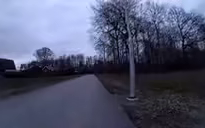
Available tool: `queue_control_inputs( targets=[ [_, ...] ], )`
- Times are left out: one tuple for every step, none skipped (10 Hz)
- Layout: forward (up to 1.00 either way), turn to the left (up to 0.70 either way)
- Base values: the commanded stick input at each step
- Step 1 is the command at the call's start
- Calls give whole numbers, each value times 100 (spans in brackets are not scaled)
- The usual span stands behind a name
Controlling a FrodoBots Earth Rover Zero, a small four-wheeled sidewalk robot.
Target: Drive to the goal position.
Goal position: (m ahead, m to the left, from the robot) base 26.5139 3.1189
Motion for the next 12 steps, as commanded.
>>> queue_control_inputs(
  targets=[
    [70,0],
    [70,0],
    [70,0],
    [70,27],
    [70,35],
    [70,35],
    [70,20],
    [70,1],
    [70,0],
    [70,0],
    [70,0],
    [70,0]
  ],
)
